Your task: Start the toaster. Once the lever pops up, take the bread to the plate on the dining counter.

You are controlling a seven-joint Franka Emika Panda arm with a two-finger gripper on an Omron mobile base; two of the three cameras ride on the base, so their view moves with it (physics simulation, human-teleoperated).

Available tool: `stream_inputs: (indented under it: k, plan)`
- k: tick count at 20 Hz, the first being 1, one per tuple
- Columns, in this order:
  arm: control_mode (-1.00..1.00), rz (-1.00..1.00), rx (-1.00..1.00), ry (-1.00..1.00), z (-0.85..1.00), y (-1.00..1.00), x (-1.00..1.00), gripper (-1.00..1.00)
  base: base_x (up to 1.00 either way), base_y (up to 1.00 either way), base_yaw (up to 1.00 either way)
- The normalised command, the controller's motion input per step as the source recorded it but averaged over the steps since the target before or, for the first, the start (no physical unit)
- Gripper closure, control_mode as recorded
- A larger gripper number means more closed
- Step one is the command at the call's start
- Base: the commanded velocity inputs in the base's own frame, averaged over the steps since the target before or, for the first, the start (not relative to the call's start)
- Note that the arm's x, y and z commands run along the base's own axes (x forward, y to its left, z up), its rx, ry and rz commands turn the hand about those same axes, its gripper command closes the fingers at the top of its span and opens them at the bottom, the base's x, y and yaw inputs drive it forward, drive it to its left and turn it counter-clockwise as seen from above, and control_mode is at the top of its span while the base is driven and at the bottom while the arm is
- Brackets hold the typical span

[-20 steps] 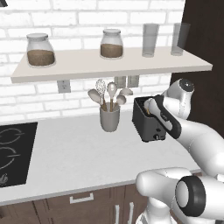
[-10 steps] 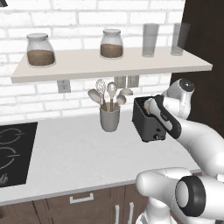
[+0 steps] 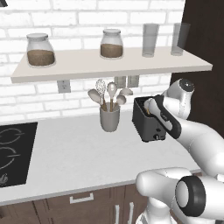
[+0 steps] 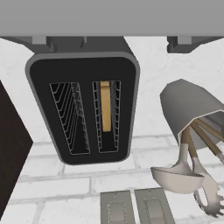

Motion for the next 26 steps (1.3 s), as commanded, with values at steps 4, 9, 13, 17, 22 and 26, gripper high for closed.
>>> stream_inputs:
  k: [4,9,13,17,22,26]
  plan:
    - [-1.0,0.0,0.0,0.0,0.0,0.0,0.0,-1.0,0.0,0.0,0.0]
    - [-1.0,0.0,0.0,0.0,0.0,0.0,0.0,-1.0,0.0,0.0,0.0]
    - [-1.0,0.0,0.0,0.0,0.0,0.0,0.0,-1.0,0.0,0.0,0.0]
    - [-1.0,0.0,0.0,0.0,0.0,0.0,0.0,-1.0,0.0,0.0,0.0]
    - [-1.0,0.0,0.0,0.0,0.0,0.0,0.0,-1.0,0.0,0.0,0.0]
    - [-1.0,0.0,0.0,0.0,0.0,0.0,0.0,-1.0,0.0,0.0,0.0]
